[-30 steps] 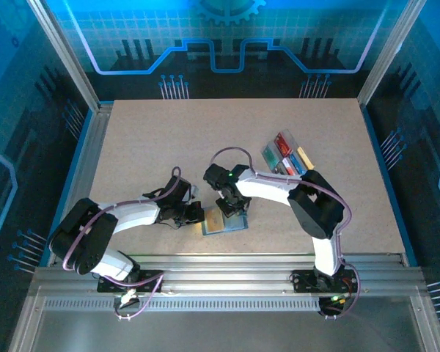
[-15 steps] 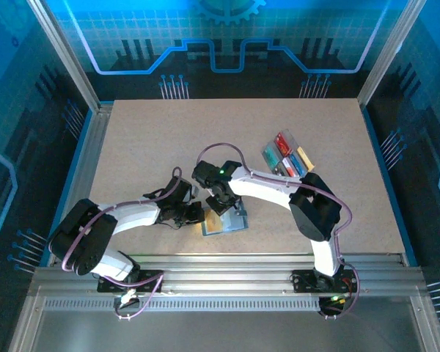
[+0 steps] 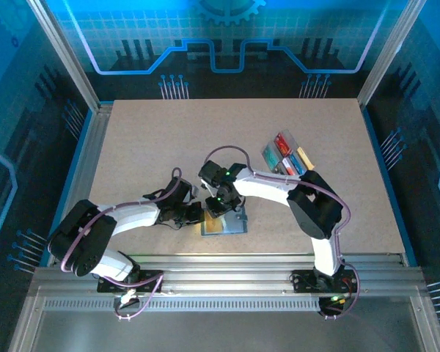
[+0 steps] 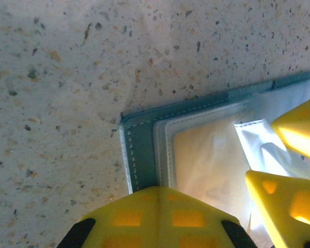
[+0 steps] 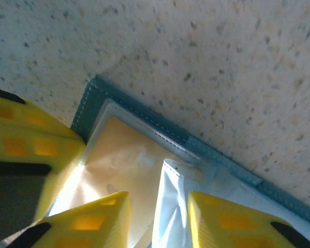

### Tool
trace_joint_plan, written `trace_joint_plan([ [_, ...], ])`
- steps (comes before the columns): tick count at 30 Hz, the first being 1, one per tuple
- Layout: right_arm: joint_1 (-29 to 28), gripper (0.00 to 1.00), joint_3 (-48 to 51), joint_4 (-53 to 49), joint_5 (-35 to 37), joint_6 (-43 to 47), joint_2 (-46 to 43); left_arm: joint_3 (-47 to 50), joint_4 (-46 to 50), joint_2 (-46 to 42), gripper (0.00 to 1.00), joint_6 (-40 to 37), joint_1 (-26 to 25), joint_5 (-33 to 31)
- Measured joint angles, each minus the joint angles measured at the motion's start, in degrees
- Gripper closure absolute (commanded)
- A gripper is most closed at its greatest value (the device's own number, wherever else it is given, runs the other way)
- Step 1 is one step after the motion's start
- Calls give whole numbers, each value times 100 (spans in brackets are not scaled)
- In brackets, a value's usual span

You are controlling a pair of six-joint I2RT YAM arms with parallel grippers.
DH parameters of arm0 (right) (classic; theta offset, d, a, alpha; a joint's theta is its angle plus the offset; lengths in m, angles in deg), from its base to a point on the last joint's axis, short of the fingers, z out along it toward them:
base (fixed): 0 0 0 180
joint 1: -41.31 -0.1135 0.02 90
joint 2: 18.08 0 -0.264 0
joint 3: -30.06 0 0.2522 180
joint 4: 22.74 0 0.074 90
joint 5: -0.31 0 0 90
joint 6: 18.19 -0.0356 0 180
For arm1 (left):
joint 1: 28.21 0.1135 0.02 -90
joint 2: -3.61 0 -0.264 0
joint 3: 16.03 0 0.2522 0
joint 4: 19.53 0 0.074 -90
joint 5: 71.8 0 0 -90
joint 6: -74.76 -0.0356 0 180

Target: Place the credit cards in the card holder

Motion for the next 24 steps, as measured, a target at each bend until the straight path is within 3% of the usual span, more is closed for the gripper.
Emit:
trace_joint_plan([
  [5, 13, 56, 315, 223, -245, -184, -275, 0, 2, -4, 100, 2, -4, 0],
  [10, -13, 52, 533, 173, -31, -393, -579, 2, 2, -4, 100, 2, -4, 0],
  [16, -66, 52, 1034, 66, 238, -798, -984, 2, 2, -4, 100, 2, -4, 2],
  [24, -79, 52, 1838, 192, 37, -1320, -1364, 0, 2, -4, 100, 2, -4, 2],
])
